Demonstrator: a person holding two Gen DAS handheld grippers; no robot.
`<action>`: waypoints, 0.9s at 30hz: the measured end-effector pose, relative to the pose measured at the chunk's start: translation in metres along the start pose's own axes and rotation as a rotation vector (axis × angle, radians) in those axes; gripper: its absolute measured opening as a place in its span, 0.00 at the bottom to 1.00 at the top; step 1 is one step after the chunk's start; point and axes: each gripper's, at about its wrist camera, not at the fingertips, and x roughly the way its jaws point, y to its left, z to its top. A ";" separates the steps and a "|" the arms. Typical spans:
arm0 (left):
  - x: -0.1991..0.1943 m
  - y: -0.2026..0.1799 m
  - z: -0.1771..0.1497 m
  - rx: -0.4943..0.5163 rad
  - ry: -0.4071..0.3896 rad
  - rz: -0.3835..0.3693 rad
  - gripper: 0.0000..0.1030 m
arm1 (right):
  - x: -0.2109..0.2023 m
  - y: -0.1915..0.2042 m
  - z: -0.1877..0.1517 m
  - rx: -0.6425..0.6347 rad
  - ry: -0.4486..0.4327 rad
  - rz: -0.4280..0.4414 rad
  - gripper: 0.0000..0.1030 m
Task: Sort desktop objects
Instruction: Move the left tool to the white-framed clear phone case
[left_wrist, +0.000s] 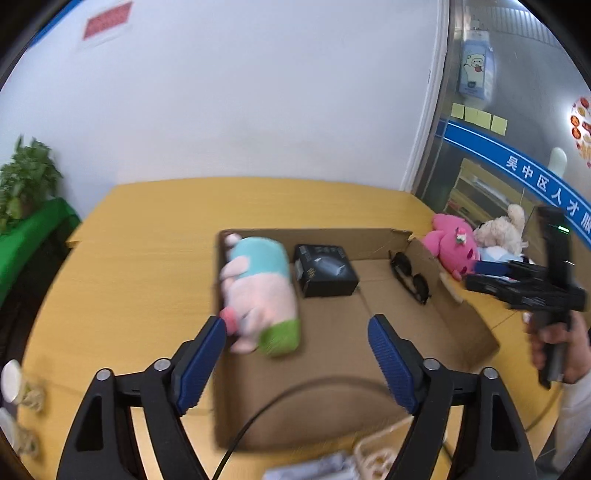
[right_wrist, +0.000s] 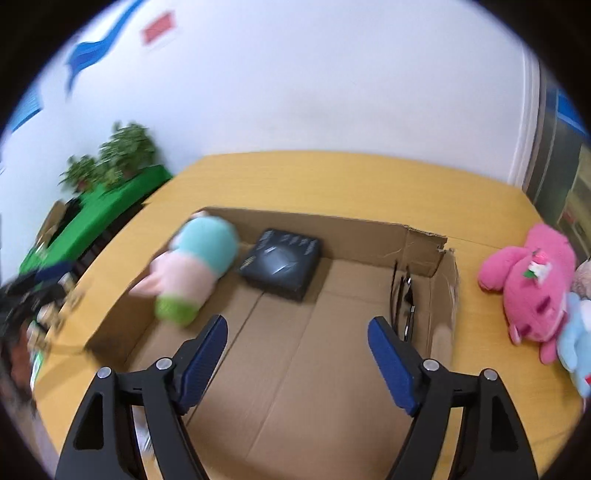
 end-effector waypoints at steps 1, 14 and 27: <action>-0.010 0.003 -0.008 0.000 -0.001 0.011 0.82 | -0.018 0.009 -0.016 -0.022 -0.005 0.022 0.76; -0.027 -0.013 -0.094 -0.001 0.153 -0.103 0.82 | -0.007 0.036 -0.166 0.056 0.237 0.211 0.78; 0.073 -0.077 -0.140 -0.100 0.375 -0.377 0.68 | 0.008 0.022 -0.190 0.114 0.230 0.202 0.78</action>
